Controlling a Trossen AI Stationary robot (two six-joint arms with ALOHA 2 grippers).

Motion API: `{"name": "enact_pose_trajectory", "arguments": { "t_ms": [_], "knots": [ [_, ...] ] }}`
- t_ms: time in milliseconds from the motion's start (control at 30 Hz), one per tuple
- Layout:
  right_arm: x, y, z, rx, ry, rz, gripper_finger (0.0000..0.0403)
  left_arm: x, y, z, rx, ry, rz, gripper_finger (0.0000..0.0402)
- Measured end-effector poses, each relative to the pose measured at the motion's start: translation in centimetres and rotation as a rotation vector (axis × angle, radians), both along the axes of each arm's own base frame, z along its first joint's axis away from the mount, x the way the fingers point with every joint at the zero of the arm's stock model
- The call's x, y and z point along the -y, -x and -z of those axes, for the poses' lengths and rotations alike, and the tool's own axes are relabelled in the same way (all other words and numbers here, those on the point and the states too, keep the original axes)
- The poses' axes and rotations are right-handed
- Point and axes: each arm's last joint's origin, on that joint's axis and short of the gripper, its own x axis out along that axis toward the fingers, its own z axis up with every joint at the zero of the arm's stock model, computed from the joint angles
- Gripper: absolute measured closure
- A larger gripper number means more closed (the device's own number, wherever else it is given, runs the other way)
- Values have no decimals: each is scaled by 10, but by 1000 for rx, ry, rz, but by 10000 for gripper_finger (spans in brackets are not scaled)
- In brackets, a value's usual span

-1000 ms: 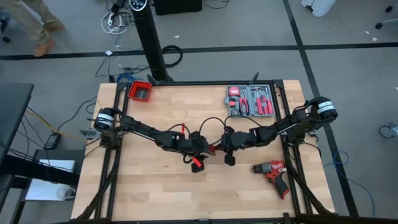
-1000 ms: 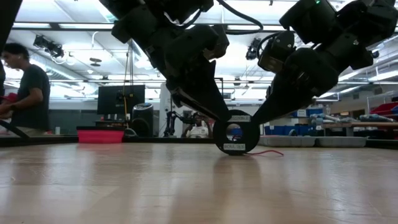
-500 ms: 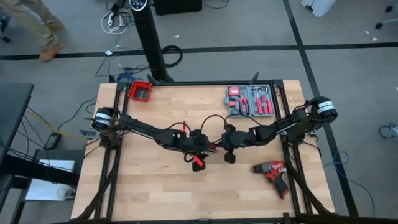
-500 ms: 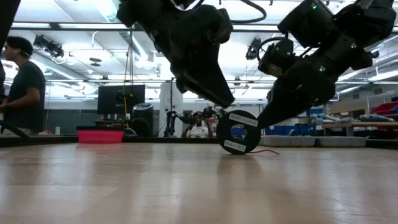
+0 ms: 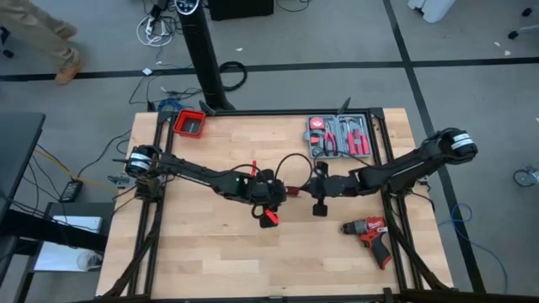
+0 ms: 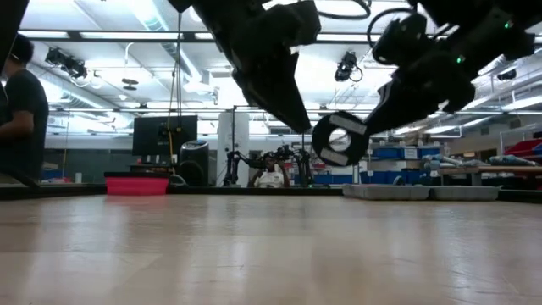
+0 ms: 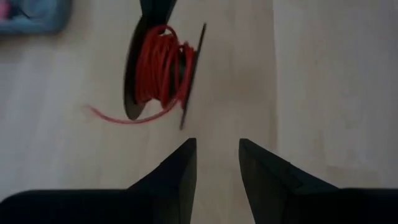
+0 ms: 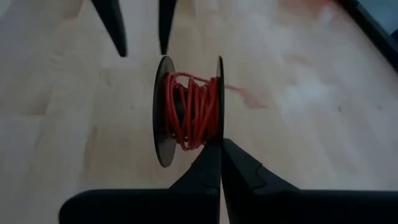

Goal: Coil cords
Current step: Uncoil the red wire from the black spool

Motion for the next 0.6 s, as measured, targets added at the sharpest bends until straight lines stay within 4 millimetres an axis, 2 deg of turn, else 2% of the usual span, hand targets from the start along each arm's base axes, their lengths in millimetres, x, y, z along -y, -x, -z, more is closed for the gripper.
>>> {"name": "enact_pose_trajectory", "arguments": {
  "t_ms": [200,333,467,600],
  "knots": [
    [0,15,-12,52,18,12,403,-2,-3,-10,55,-34,27,277],
    [2,27,-16,56,21,17,403,-2,1,-33,154,-47,48,277],
    [4,34,-18,85,25,32,403,-5,18,-53,272,-55,54,277],
    [6,40,-16,105,29,28,403,-14,39,-53,370,-36,24,277]
  ]
}}
